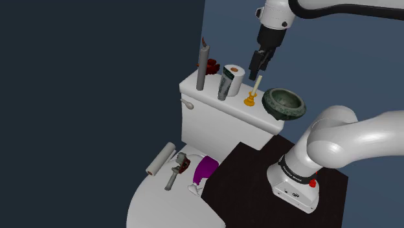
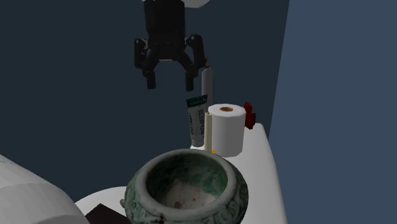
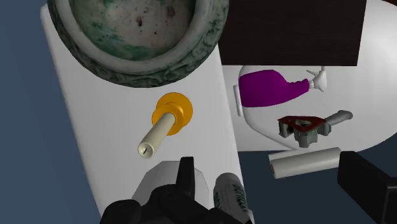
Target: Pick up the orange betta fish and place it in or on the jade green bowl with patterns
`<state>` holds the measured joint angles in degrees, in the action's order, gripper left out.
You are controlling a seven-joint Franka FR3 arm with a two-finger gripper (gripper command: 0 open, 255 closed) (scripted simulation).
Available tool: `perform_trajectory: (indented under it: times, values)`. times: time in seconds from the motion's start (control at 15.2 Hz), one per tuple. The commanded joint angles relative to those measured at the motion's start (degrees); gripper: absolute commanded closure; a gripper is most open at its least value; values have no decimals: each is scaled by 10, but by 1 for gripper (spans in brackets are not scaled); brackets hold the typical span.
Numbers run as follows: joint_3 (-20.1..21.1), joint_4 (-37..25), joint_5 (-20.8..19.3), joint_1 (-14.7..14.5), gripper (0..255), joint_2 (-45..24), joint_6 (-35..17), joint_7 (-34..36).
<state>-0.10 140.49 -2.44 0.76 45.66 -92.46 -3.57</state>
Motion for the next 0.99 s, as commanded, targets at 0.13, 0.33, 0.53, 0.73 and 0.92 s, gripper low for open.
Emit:
perform_trajectory:
  times: [0.13, 0.33, 0.53, 0.73, 0.92]
  values:
    - [-21, -6, -14, -2, 0, -32, -32, -39]
    - [-52, -23, -30, -6, 0, -85, -78, -97]
    - [-80, -48, -38, -13, 0, -143, -121, -154]
    - [-105, -80, -38, -21, 0, -205, -159, -212]
    - [-127, -121, -30, -30, 0, -269, -191, -271]
